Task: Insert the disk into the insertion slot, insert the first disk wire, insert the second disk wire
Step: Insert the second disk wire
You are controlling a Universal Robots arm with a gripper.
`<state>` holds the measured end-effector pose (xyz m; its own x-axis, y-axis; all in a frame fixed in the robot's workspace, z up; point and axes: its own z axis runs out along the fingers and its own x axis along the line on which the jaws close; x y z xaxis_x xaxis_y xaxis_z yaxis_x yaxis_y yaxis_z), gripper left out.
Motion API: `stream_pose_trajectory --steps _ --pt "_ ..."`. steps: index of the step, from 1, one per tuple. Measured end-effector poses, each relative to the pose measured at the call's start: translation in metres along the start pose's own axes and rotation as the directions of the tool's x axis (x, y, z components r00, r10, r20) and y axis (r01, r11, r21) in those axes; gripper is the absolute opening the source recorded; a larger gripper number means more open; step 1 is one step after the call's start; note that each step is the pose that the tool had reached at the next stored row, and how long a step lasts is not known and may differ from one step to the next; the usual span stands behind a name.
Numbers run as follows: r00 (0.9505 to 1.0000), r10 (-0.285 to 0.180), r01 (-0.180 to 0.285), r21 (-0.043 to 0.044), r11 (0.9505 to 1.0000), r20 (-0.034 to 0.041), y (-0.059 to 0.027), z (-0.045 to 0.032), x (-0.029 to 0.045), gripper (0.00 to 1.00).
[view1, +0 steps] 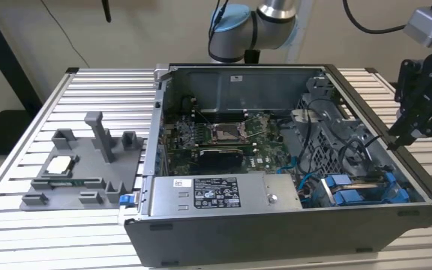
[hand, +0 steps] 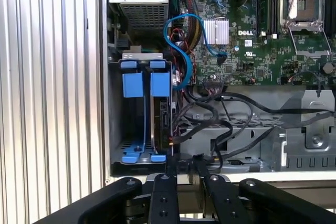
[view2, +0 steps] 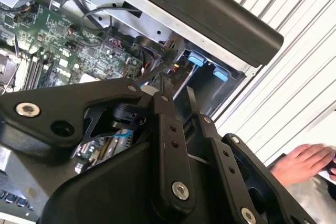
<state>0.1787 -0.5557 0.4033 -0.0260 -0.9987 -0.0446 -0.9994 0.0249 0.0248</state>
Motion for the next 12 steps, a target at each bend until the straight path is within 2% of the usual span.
stream_pose_trajectory --steps 8,12 --pt "1.0 0.0 0.0 -0.0001 1.0 0.0034 -0.0002 0.0011 -0.0012 0.27" --pt "1.0 0.0 0.0 -0.0001 1.0 0.0041 -0.0023 0.0068 -0.0012 0.27"
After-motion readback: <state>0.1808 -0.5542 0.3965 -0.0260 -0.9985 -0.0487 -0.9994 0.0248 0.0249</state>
